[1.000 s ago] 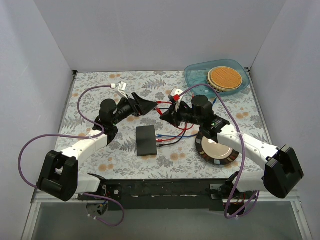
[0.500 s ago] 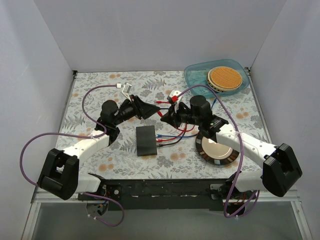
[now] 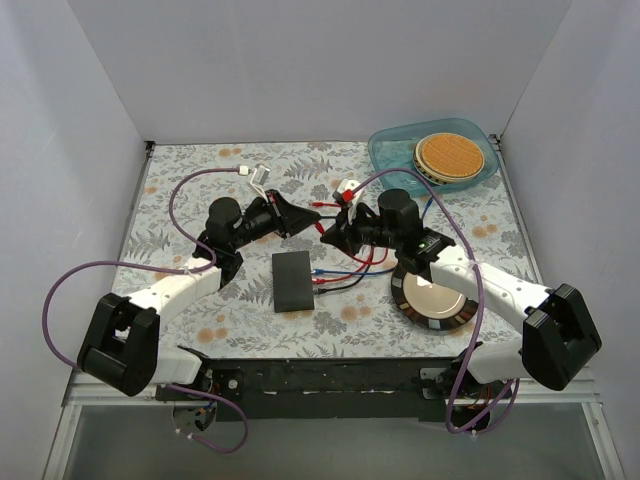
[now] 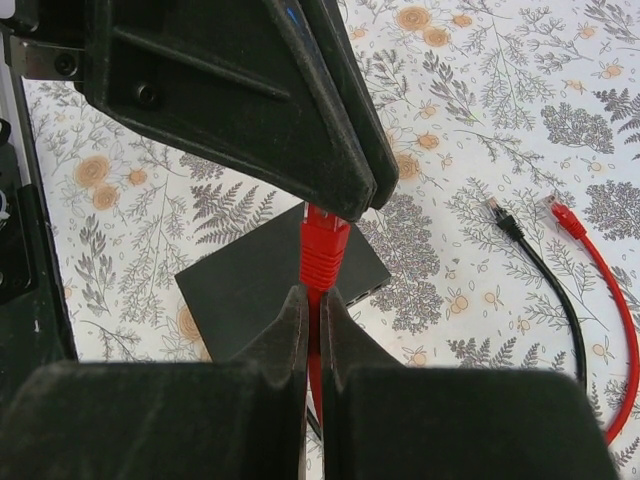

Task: Insert the plug into the switch port

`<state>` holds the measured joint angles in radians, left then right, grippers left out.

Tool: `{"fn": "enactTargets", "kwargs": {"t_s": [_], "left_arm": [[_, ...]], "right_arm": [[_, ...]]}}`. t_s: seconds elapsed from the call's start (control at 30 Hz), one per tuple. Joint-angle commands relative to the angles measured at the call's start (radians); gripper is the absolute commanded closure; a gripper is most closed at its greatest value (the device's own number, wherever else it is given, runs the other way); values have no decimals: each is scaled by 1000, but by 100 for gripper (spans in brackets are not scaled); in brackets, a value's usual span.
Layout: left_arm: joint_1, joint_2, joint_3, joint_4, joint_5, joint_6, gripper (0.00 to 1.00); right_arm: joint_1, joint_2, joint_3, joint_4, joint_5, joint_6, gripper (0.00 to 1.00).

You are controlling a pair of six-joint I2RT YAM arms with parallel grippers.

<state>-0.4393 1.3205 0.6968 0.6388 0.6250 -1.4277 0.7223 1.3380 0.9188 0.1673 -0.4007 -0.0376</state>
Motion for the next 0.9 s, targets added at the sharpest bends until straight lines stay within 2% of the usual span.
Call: {"fn": "enactTargets", "kwargs": {"t_s": [0.0,0.03,0.07,0.17,0.2,0.23,0.43,0.87], "left_arm": [[-15,-15,49,-34,-21,21,100],[-15,-18,52,-45,-28,19,100],[-16,-20,53,-72,-57,18,100],[-18,-29,72,-143,-125,19,100],[-19,-30,76,-160,-139,24,100],[-19,-35,90,-177,-152,24,100],[-21,-52,96,-235,-205,26,100],[-21,-60,95,-229,-196,24,100]], "right_arm": [[3,16,69,5,-10,1,85],[3,18,74,-9,3,4,78],[3,16,80,-15,37,7,64],[3,-5,75,-9,95,16,42],[3,-11,68,-2,100,15,30],[2,-14,69,0,103,16,28],[26,3,103,-11,186,18,27],[49,70,138,-5,218,25,44]]}}
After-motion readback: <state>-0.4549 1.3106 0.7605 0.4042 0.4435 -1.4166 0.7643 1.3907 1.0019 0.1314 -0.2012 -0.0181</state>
